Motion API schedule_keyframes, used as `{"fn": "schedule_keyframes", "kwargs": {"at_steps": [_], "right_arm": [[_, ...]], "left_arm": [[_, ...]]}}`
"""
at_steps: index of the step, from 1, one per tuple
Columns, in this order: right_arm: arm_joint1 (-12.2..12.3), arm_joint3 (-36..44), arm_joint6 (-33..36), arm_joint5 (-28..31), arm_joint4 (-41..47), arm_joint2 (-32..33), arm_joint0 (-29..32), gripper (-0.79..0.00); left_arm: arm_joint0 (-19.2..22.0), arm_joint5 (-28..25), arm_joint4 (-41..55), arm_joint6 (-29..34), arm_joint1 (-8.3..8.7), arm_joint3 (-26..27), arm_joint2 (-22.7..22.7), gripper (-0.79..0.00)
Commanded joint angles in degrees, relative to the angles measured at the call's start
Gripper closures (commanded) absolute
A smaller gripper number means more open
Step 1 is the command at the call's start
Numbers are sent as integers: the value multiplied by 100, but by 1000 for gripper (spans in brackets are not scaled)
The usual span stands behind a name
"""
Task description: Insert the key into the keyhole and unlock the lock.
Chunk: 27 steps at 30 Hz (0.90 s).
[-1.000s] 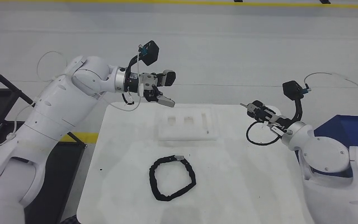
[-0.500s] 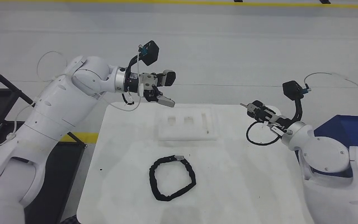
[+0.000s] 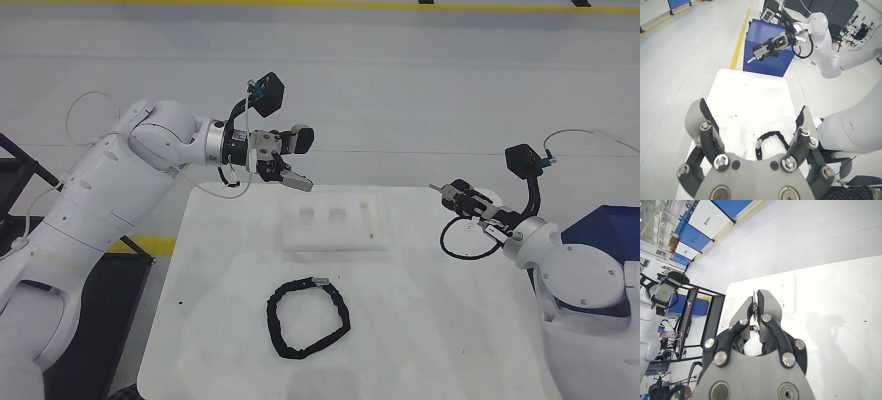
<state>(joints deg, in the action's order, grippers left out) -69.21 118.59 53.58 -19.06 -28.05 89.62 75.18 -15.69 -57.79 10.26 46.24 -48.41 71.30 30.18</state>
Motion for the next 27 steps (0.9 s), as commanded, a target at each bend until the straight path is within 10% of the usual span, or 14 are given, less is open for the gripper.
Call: {"fn": "schedule_keyframes", "kwargs": {"at_steps": [1,11,13,27], "right_arm": [[0,0,0,0,0,0,0,0],[0,0,0,0,0,0,0,0],[0,0,0,0,0,0,0,0],[2,-13,-150,111,19,-47,74,0]], "left_arm": [[0,0,1,1,0,0,0,-785],[0,0,1,1,0,0,0,-785],[0,0,1,1,0,0,0,0],[-98,70,-265,-22,12,108,29,0]]}}
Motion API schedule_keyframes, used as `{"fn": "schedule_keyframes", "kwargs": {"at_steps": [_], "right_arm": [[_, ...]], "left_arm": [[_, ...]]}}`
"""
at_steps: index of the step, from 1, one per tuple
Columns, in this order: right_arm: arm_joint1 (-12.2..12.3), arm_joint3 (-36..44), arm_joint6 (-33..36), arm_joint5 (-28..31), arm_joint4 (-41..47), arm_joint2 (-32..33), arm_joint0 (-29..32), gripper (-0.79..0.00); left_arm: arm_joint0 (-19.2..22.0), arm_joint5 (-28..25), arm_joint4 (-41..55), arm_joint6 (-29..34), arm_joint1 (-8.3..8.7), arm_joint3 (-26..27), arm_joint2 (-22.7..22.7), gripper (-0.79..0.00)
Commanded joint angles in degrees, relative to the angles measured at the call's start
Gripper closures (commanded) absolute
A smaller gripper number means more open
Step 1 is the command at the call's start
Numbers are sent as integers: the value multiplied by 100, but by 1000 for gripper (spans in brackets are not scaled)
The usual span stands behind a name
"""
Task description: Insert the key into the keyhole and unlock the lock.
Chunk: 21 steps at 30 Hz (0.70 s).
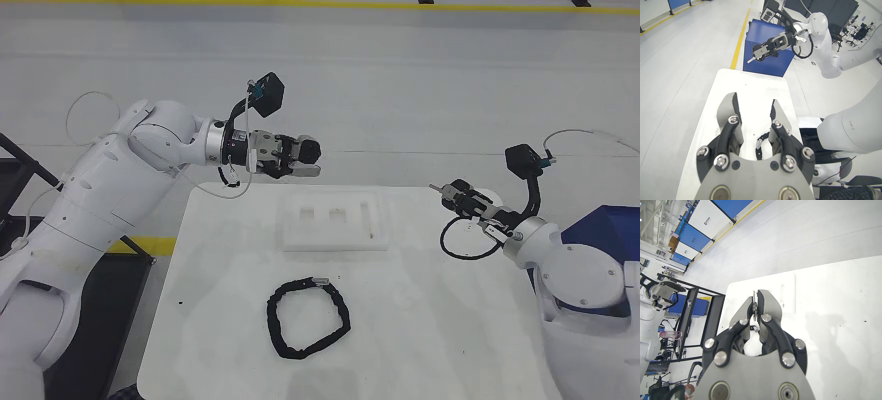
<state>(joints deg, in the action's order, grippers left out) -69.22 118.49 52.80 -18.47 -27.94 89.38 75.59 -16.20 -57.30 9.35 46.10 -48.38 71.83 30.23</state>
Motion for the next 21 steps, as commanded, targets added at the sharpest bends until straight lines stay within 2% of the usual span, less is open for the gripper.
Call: {"fn": "schedule_keyframes", "kwargs": {"at_steps": [1,6,13,21], "right_arm": [[6,0,-83,74,0,-38,44,0],[36,28,-23,120,-91,-107,27,0],[73,-43,87,213,-91,-174,-8,0],[119,-199,345,318,-99,-302,-150,0]], "left_arm": [[-74,-6,-354,-15,19,76,56,0],[-324,-70,-1425,-340,52,161,220,0],[-829,-70,-3025,-1352,90,594,406,0],[-1080,-70,-5283,-2479,151,986,143,0]]}}
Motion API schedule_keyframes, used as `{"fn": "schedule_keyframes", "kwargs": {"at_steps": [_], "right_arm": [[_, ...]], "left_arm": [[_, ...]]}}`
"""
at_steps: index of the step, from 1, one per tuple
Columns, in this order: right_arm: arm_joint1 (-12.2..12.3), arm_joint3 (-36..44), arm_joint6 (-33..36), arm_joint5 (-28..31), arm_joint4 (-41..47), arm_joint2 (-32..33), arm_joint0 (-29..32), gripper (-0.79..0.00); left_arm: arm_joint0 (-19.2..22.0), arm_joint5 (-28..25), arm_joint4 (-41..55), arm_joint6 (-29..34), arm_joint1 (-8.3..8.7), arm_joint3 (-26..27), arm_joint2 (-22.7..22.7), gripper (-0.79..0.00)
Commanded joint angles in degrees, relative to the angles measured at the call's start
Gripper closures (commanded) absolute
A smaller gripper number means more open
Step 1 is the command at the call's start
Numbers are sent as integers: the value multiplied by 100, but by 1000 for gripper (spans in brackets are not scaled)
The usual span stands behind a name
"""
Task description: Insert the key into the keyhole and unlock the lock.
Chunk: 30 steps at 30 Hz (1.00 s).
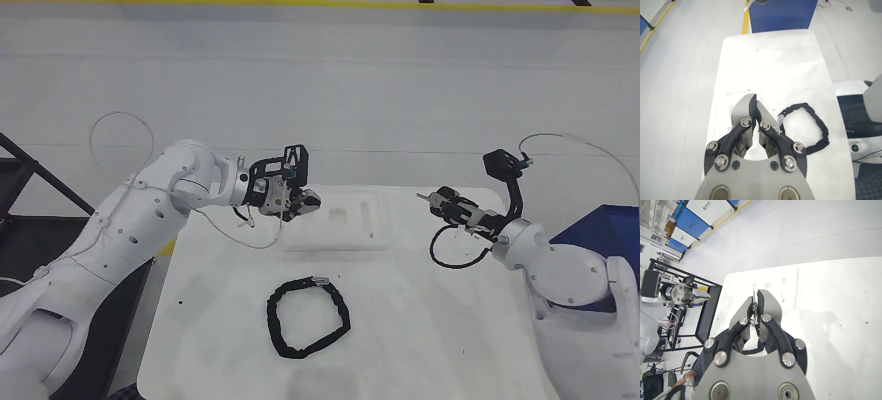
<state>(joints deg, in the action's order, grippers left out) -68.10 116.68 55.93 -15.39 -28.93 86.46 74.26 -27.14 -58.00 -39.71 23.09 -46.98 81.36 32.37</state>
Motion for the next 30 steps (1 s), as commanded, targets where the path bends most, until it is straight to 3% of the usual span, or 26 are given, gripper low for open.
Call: {"fn": "schedule_keyframes", "kwargs": {"at_steps": [1,5,19,25,30], "right_arm": [[10,-29,50,16,4,-17,-25,0],[33,-86,149,48,9,-54,-67,0],[100,-292,485,71,71,-289,-209,0],[109,-379,614,63,97,-391,-285,0],[109,-379,614,63,97,-391,-285,0]], "left_arm": [[31,0,-535,-260,17,53,-109,0],[101,0,-988,-790,49,-38,-266,0],[101,0,-988,-790,49,-38,-266,0],[-349,0,-1163,-877,51,-182,-356,0],[-723,0,-1356,-1450,61,-461,-573,0]]}}
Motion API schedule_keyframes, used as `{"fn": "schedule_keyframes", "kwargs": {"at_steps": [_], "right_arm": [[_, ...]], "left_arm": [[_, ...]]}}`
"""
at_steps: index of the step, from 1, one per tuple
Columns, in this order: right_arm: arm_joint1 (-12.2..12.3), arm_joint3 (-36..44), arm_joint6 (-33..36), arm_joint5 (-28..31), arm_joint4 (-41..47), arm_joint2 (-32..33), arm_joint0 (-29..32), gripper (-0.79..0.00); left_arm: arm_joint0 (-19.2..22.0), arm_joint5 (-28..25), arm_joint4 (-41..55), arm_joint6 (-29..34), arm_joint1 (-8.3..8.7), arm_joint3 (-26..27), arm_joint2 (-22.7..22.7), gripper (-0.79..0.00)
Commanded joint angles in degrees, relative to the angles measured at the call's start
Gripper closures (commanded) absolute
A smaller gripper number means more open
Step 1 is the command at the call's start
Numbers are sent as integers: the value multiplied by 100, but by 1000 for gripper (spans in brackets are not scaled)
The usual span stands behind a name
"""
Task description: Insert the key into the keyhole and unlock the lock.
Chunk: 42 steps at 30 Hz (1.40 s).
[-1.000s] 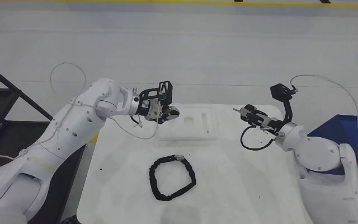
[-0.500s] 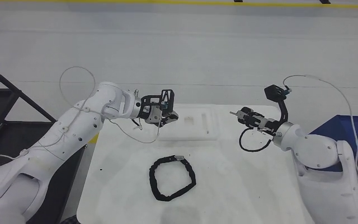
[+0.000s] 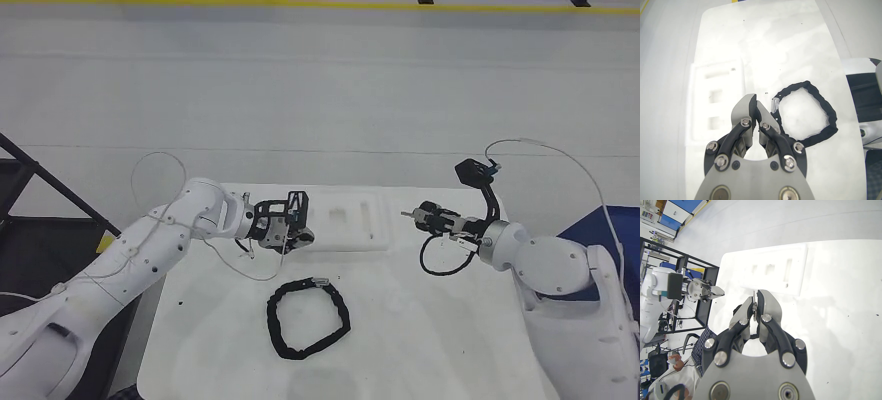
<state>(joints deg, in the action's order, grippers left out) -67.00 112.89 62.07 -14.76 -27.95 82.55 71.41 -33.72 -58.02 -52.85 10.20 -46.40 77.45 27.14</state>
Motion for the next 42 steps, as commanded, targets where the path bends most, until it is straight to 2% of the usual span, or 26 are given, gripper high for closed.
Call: {"fn": "schedule_keyframes", "kwargs": {"at_steps": [1,9,11,13,15,19,25,32,42], "right_arm": [[0,0,0,0,-1,0,0,0],[0,0,0,0,-1,0,0,0],[0,0,0,0,-1,0,0,0],[0,0,0,0,-1,0,0,0],[0,0,0,0,-1,0,0,0],[0,0,0,0,-1,0,0,0],[0,0,0,0,-1,0,0,0],[0,0,0,0,-1,0,0,0],[0,0,0,0,-1,0,0,0]], "left_arm": [[-100,2,-117,-287,6,-139,-92,0],[-257,2,-908,-1476,-57,-497,-413,0],[-265,55,-1292,-1846,-97,-541,-407,-142],[-337,393,-1886,-2354,-137,-533,-404,-151],[-439,665,-2408,-2941,-174,-591,-445,-117],[-523,906,-3103,-3655,-271,-929,-560,-123],[-510,766,-3436,-3865,-471,-1424,-702,-215],[-523,685,-3643,-3785,-692,-1706,-821,-299],[-491,607,-3696,-3681,-1019,-2033,-902,-292]]}}
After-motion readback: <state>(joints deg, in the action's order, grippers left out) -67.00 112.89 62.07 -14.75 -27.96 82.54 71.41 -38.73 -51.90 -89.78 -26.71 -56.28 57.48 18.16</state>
